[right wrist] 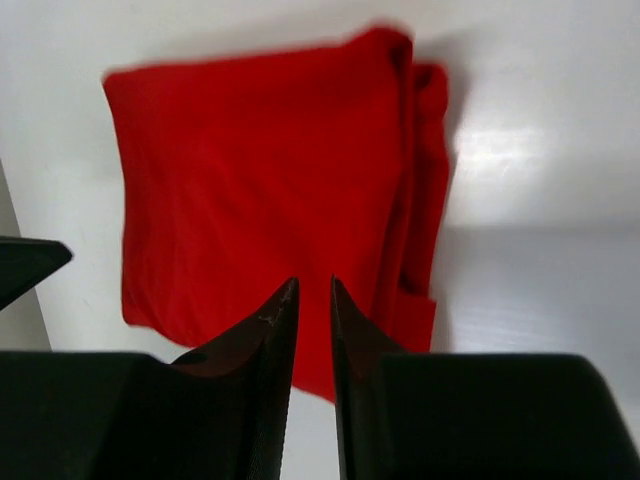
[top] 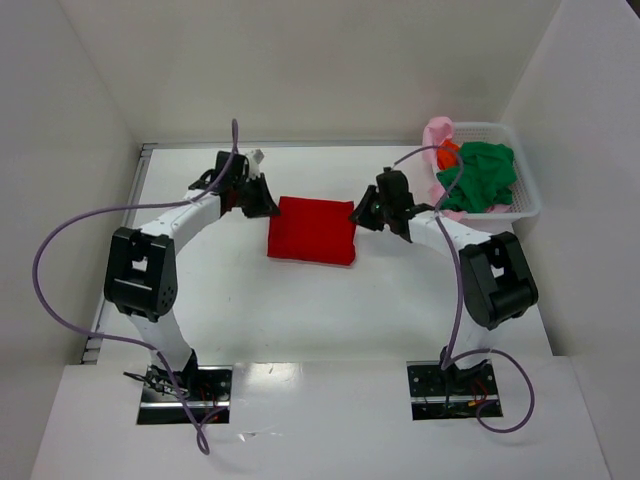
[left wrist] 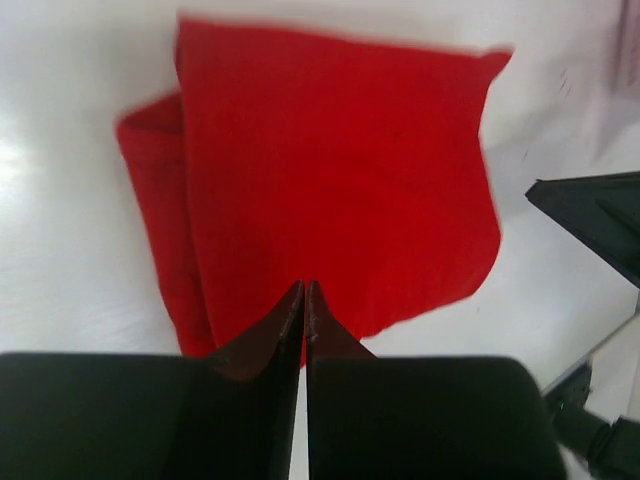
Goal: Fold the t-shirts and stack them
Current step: Fold the long partially folded tshirt into a neat square
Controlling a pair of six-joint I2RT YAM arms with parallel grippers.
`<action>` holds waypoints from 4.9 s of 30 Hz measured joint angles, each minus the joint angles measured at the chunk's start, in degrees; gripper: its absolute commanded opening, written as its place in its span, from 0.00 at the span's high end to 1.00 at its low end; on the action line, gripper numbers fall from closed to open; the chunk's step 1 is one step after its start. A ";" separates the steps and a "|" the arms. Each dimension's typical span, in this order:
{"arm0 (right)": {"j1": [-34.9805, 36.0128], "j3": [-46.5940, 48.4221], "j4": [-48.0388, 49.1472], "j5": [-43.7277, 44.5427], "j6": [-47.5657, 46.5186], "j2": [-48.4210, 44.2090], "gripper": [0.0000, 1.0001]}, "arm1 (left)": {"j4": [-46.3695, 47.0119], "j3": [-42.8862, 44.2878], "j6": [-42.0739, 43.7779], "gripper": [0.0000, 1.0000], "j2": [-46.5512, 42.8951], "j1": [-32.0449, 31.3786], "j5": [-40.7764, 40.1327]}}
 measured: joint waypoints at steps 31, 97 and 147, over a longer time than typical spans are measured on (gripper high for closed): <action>8.02 -13.53 -0.11 -0.11 3.43 -3.10 0.83 | -3.50 -19.91 -3.19 0.96 -4.59 -5.53 -0.70; 8.39 -18.23 -4.59 2.45 -0.70 -6.91 1.00 | -4.46 -27.32 -6.34 1.00 -11.21 -9.81 -10.45; 7.48 -16.74 -12.63 3.48 -1.07 -15.93 0.50 | -13.22 -27.15 -9.75 0.27 -21.27 -9.14 -20.17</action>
